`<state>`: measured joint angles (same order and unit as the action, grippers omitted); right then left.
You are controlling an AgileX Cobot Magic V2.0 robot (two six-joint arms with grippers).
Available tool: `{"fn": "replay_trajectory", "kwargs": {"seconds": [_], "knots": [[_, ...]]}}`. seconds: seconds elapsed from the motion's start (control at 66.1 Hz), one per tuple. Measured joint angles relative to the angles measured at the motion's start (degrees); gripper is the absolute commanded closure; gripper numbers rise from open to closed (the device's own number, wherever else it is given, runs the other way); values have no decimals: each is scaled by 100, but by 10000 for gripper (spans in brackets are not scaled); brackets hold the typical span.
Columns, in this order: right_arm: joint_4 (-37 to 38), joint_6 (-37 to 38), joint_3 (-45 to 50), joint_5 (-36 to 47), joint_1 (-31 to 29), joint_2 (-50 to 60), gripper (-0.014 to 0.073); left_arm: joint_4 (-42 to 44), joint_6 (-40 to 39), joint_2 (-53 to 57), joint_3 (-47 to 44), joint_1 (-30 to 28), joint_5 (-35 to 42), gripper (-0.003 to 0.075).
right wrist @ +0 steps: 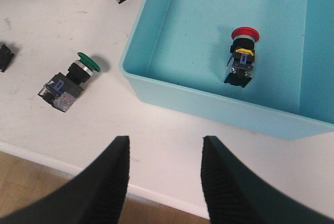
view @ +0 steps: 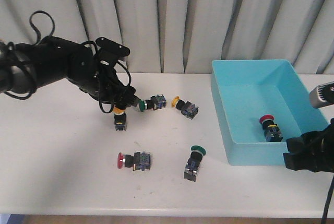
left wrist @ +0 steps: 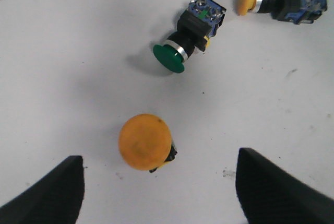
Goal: Pick red and yellow buttons and place in box
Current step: 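Reach the left gripper to the yellow-capped button and grasp it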
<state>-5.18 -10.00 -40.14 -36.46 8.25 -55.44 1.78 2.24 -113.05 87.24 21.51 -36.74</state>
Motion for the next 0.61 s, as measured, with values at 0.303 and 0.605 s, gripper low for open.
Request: {"fn": "replay_trajectory", "kwargs": {"seconds": [0.303, 0.605], "knots": [[0, 0, 0, 0, 0, 0, 281, 98, -569, -1174, 908, 0, -236, 208], [0, 0, 0, 0, 0, 0, 281, 334, -1053, -1634, 1151, -42, -506, 236]]}}
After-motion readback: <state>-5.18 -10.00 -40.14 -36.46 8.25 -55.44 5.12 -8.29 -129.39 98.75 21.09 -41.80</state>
